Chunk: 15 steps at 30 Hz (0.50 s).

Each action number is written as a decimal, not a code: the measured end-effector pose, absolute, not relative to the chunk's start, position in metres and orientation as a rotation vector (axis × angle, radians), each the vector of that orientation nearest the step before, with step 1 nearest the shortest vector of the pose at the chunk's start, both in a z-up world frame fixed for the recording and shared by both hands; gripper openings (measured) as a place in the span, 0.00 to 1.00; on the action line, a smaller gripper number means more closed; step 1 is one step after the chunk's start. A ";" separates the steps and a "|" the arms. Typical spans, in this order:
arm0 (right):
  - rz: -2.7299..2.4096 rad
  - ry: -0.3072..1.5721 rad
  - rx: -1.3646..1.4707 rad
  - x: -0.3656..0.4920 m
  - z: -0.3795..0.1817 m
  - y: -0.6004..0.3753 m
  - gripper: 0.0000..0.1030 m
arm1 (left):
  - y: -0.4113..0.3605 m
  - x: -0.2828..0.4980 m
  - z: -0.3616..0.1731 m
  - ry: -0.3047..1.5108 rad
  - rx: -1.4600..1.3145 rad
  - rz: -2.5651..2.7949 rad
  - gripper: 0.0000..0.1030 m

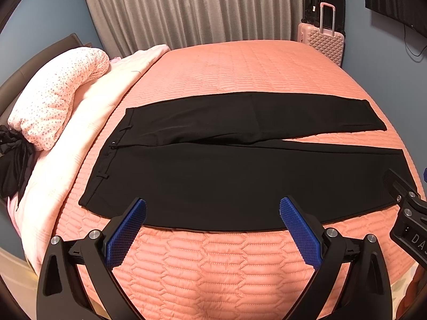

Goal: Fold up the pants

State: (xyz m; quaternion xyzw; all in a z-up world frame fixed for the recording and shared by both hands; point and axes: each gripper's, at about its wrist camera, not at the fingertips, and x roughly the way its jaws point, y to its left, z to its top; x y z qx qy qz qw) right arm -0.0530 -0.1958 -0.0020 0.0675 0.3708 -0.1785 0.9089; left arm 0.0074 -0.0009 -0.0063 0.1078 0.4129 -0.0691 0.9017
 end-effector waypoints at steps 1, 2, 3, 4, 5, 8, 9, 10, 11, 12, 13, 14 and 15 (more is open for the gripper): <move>-0.368 0.765 0.140 -0.053 -0.002 -0.196 0.96 | 0.000 0.007 -0.007 0.853 0.224 -0.141 0.95; -0.368 0.765 0.140 -0.053 -0.002 -0.196 0.96 | -0.001 0.007 -0.007 0.853 0.225 -0.144 0.95; -0.369 0.765 0.140 -0.053 -0.002 -0.196 0.96 | -0.001 0.007 -0.008 0.854 0.227 -0.145 0.95; -0.368 0.765 0.140 -0.053 -0.001 -0.195 0.96 | -0.002 0.007 -0.008 0.853 0.227 -0.145 0.95; -0.367 0.765 0.139 -0.053 -0.001 -0.195 0.96 | -0.002 0.007 -0.008 0.853 0.228 -0.146 0.95; -0.368 0.764 0.139 -0.053 -0.002 -0.196 0.96 | -0.002 0.007 -0.008 0.853 0.225 -0.147 0.95; -0.369 0.763 0.140 -0.053 -0.002 -0.196 0.96 | -0.002 0.007 -0.008 0.854 0.225 -0.147 0.95; -0.368 0.763 0.140 -0.053 -0.001 -0.196 0.96 | -0.002 0.007 -0.007 0.854 0.226 -0.144 0.95; -0.368 0.764 0.140 -0.053 -0.002 -0.196 0.96 | -0.002 0.007 -0.007 0.854 0.226 -0.144 0.95; -0.369 0.763 0.140 -0.053 -0.002 -0.196 0.96 | -0.002 0.007 -0.007 0.854 0.226 -0.145 0.95; -0.369 0.764 0.141 -0.053 -0.001 -0.196 0.96 | -0.002 0.007 -0.007 0.853 0.227 -0.142 0.95; -0.367 0.764 0.141 -0.053 -0.002 -0.196 0.96 | -0.002 0.007 -0.007 0.853 0.227 -0.143 0.95; -0.369 0.763 0.140 -0.053 -0.001 -0.196 0.96 | -0.002 0.007 -0.007 0.853 0.227 -0.142 0.95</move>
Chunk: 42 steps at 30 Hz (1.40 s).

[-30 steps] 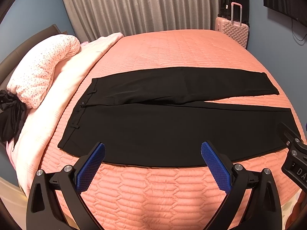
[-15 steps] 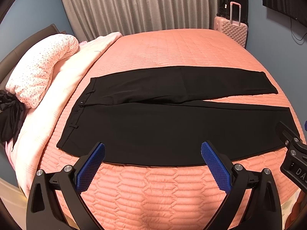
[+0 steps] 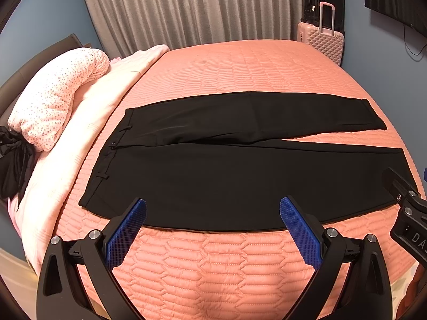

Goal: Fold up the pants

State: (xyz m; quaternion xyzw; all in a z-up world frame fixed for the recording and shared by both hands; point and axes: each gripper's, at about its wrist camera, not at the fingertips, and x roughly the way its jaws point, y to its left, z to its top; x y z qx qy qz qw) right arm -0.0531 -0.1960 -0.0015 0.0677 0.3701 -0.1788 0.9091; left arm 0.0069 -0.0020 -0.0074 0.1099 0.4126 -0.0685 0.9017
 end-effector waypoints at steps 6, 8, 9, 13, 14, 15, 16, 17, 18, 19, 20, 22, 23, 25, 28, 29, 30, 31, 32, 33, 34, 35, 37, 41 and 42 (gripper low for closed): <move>-0.369 0.763 0.141 -0.053 -0.002 -0.197 0.96 | -0.002 0.007 -0.007 0.852 0.228 -0.140 0.95; -0.368 0.763 0.139 -0.053 -0.002 -0.196 0.96 | -0.001 0.008 -0.006 0.854 0.226 -0.143 0.95; -0.370 0.763 0.139 -0.053 -0.001 -0.196 0.96 | -0.001 0.008 -0.006 0.854 0.225 -0.141 0.95; -0.361 0.762 0.141 -0.052 -0.001 -0.197 0.96 | -0.001 0.009 -0.006 0.857 0.224 -0.138 0.95; -0.348 0.761 0.142 -0.050 -0.001 -0.198 0.96 | 0.000 0.010 -0.006 0.857 0.225 -0.132 0.95; -0.324 0.760 0.139 -0.048 -0.001 -0.202 0.96 | 0.002 0.012 -0.007 0.858 0.222 -0.124 0.95; -0.305 0.758 0.131 -0.044 -0.001 -0.206 0.96 | 0.006 0.016 -0.007 0.859 0.210 -0.118 0.95; -0.290 0.753 0.116 -0.041 -0.001 -0.212 0.96 | 0.013 0.023 -0.008 0.866 0.192 -0.111 0.95; -0.285 0.748 0.086 -0.035 -0.001 -0.223 0.96 | 0.019 0.029 -0.008 0.869 0.181 -0.100 0.95; -0.287 0.750 0.060 -0.026 -0.001 -0.231 0.96 | 0.026 0.039 -0.007 0.867 0.173 -0.085 0.95; -0.298 0.748 0.042 -0.015 -0.001 -0.243 0.96 | 0.033 0.050 -0.005 0.858 0.174 -0.065 0.95; -0.319 0.727 0.041 0.003 -0.001 -0.261 0.96 | 0.044 0.067 -0.003 0.819 0.179 -0.045 0.95; -0.324 0.720 0.044 0.016 -0.003 -0.269 0.96 | 0.048 0.076 -0.002 0.801 0.184 -0.024 0.95; -0.310 0.747 0.070 0.061 -0.015 -0.292 0.96 | 0.056 0.104 -0.004 0.777 0.177 -0.001 0.95; -0.278 0.790 0.155 0.124 -0.037 -0.315 0.96 | 0.064 0.138 -0.013 0.746 0.112 -0.023 0.95; -0.277 0.806 0.179 0.141 -0.045 -0.339 0.96 | 0.066 0.149 -0.017 0.744 0.092 -0.030 0.95; -0.274 0.827 0.219 0.162 -0.056 -0.370 0.96 | 0.065 0.165 -0.024 0.764 0.080 -0.036 0.95; -0.286 0.841 0.257 0.179 -0.065 -0.395 0.96 | 0.064 0.182 -0.031 0.796 0.080 -0.041 0.95; -0.288 0.861 0.302 0.194 -0.075 -0.418 0.96 | 0.063 0.193 -0.037 0.818 0.084 -0.048 0.95; -0.301 0.882 0.343 0.213 -0.087 -0.445 0.96 | 0.062 0.213 -0.047 0.849 0.099 -0.039 0.95; -0.319 0.892 0.353 0.226 -0.094 -0.459 0.96 | 0.063 0.231 -0.056 0.863 0.113 -0.016 0.95; -0.331 0.907 0.352 0.239 -0.101 -0.472 0.96 | 0.066 0.244 -0.063 0.870 0.119 0.005 0.95; -0.339 0.947 0.341 0.264 -0.119 -0.496 0.96 | 0.082 0.282 -0.078 0.893 0.096 0.039 0.95; -0.293 0.989 0.282 0.298 -0.143 -0.511 0.96 | 0.134 0.355 -0.099 0.917 0.047 0.147 0.95; -0.274 1.002 0.291 0.306 -0.151 -0.516 0.96 | 0.152 0.375 -0.104 0.921 0.060 0.191 0.95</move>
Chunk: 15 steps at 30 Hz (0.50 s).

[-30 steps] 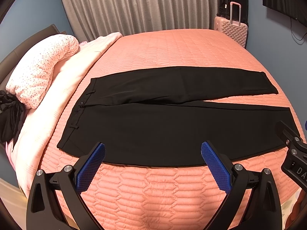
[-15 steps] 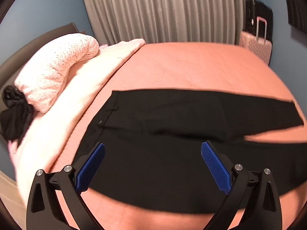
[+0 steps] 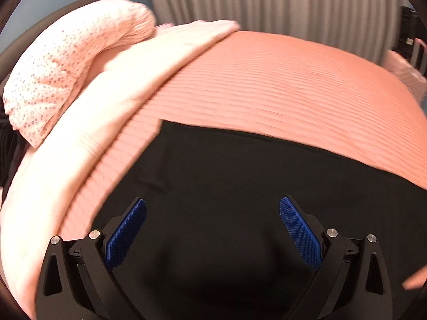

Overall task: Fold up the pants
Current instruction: 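Lower both tools to the trouser leg hems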

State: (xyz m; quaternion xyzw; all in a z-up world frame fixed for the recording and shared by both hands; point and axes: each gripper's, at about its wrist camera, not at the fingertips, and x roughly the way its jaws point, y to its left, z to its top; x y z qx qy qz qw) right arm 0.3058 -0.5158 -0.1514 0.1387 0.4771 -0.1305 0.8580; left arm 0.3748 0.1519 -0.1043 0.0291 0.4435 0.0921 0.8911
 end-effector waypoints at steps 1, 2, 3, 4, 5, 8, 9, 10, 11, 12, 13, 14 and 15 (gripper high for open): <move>-0.271 1.024 0.297 0.312 -0.159 -0.519 0.96 | 0.165 0.388 -0.108 0.925 0.064 0.219 0.95; -0.266 1.038 0.296 0.315 -0.164 -0.519 0.96 | 0.177 0.401 -0.113 0.938 0.067 0.227 0.95; -0.262 1.019 0.270 0.316 -0.167 -0.517 0.96 | 0.191 0.417 -0.119 0.950 0.088 0.258 0.95; -0.260 1.007 0.254 0.316 -0.168 -0.517 0.96 | 0.201 0.428 -0.123 0.952 0.098 0.272 0.95; -0.257 1.004 0.247 0.316 -0.170 -0.517 0.96 | 0.210 0.440 -0.128 0.962 0.114 0.271 0.95; -0.251 0.980 0.236 0.313 -0.172 -0.515 0.96 | 0.236 0.473 -0.142 0.984 0.152 0.321 0.95; -0.251 0.990 0.231 0.312 -0.172 -0.514 0.96 | 0.242 0.480 -0.143 0.988 0.137 0.338 0.95; -0.253 0.999 0.228 0.313 -0.172 -0.514 0.96 | 0.252 0.489 -0.146 1.001 0.099 0.338 0.95; -0.256 1.009 0.226 0.314 -0.171 -0.514 0.96 | 0.261 0.498 -0.150 1.022 0.060 0.325 0.95; -0.260 1.017 0.217 0.317 -0.171 -0.514 0.96 | 0.270 0.508 -0.155 1.055 0.024 0.308 0.95; -0.263 1.018 0.207 0.320 -0.170 -0.512 0.96 | 0.275 0.513 -0.158 1.065 0.006 0.288 0.95; -0.263 1.012 0.200 0.319 -0.169 -0.513 0.94 | 0.277 0.516 -0.160 1.065 -0.001 0.266 0.92; -0.262 1.004 0.195 0.317 -0.168 -0.511 0.90 | 0.275 0.519 -0.158 1.051 0.001 0.235 0.75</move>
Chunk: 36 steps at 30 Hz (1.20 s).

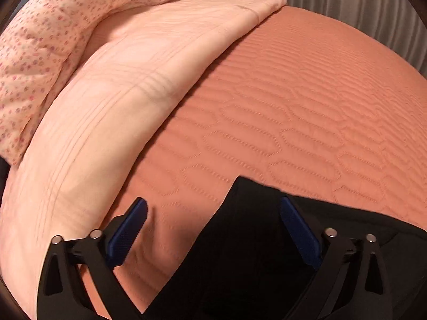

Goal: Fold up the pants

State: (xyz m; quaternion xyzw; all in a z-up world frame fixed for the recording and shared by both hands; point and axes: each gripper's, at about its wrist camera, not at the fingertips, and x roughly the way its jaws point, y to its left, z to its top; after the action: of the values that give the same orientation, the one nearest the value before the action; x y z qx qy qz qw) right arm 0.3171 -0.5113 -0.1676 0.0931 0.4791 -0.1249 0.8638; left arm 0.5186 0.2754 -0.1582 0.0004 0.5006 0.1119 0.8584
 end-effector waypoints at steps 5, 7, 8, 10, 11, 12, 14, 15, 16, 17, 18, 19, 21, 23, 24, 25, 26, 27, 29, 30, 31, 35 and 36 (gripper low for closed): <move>-0.223 0.967 0.242 0.302 -0.152 -0.509 0.13 | 0.254 0.514 -0.154 1.062 0.018 0.129 0.23; -0.217 0.977 0.225 0.297 -0.142 -0.501 0.09 | 0.259 0.502 -0.142 1.040 -0.014 0.115 0.17; -0.211 0.980 0.218 0.293 -0.139 -0.498 0.09 | 0.267 0.492 -0.131 1.024 -0.063 0.096 0.01; -0.199 0.954 0.225 0.280 -0.122 -0.493 0.08 | 0.279 0.477 -0.115 1.008 -0.109 0.066 0.02; -0.187 0.933 0.237 0.273 -0.111 -0.491 0.08 | 0.280 0.466 -0.103 0.992 -0.113 0.047 0.03; -0.169 0.902 0.237 0.261 -0.093 -0.486 0.08 | 0.283 0.452 -0.088 0.978 -0.102 0.033 0.03; -0.128 0.851 0.233 0.235 -0.062 -0.477 0.07 | 0.284 0.423 -0.063 0.957 -0.103 -0.010 0.03; -0.118 0.837 0.231 0.224 -0.050 -0.473 0.07 | 0.278 0.399 -0.048 0.953 -0.101 -0.037 0.03; -0.106 0.823 0.224 0.213 -0.039 -0.468 0.07 | 0.276 0.384 -0.039 0.955 -0.090 -0.052 0.03; -0.092 0.809 0.219 0.200 -0.028 -0.464 0.07 | 0.274 0.368 -0.030 0.954 -0.074 -0.063 0.03; -0.073 0.793 0.211 0.182 -0.016 -0.457 0.07 | 0.272 0.345 -0.018 0.947 -0.055 -0.078 0.03; -0.055 0.781 0.205 0.164 -0.007 -0.451 0.07 | 0.272 0.321 -0.007 0.930 -0.045 -0.088 0.03; -0.024 0.773 0.177 0.127 0.007 -0.437 0.07 | 0.281 0.283 0.012 0.903 -0.055 -0.102 0.00; 0.001 0.768 0.160 0.094 0.014 -0.428 0.07 | 0.299 0.242 0.028 0.866 -0.036 -0.087 0.00; 0.017 0.769 0.163 0.077 0.015 -0.425 0.07 | 0.313 0.216 0.035 0.856 -0.044 -0.078 0.00; 0.039 0.780 0.161 0.058 0.013 -0.419 0.07 | 0.325 0.199 0.037 0.861 -0.052 -0.073 0.00; 0.051 0.790 0.145 0.049 0.012 -0.414 0.07 | 0.336 0.184 0.034 0.877 -0.046 -0.051 0.00; 0.058 0.814 0.136 0.032 0.003 -0.409 0.07 | 0.349 0.168 0.026 0.902 -0.019 -0.008 0.00; 0.046 0.846 0.166 0.022 -0.015 -0.411 0.07 | 0.361 0.150 0.002 0.967 0.032 0.033 0.00; 0.033 0.859 0.177 0.017 -0.024 -0.412 0.07 | 0.365 0.143 -0.015 1.005 -0.002 0.043 0.00; 0.020 0.868 0.191 0.015 -0.032 -0.414 0.07 | 0.367 0.142 -0.028 1.026 -0.061 0.032 0.00; -0.002 0.864 0.234 0.011 -0.042 -0.416 0.07 | 0.349 0.164 -0.089 1.096 -0.347 -0.044 0.41; -0.006 0.857 0.238 0.012 -0.039 -0.417 0.07 | 0.342 0.171 -0.098 1.100 -0.401 -0.067 0.42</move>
State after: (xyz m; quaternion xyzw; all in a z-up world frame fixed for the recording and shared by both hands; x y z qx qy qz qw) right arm 0.0121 -0.4174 -0.0392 0.1150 0.4146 -0.0029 0.9027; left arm 0.1705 0.3419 -0.0984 -0.1891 0.5191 -0.0317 0.8329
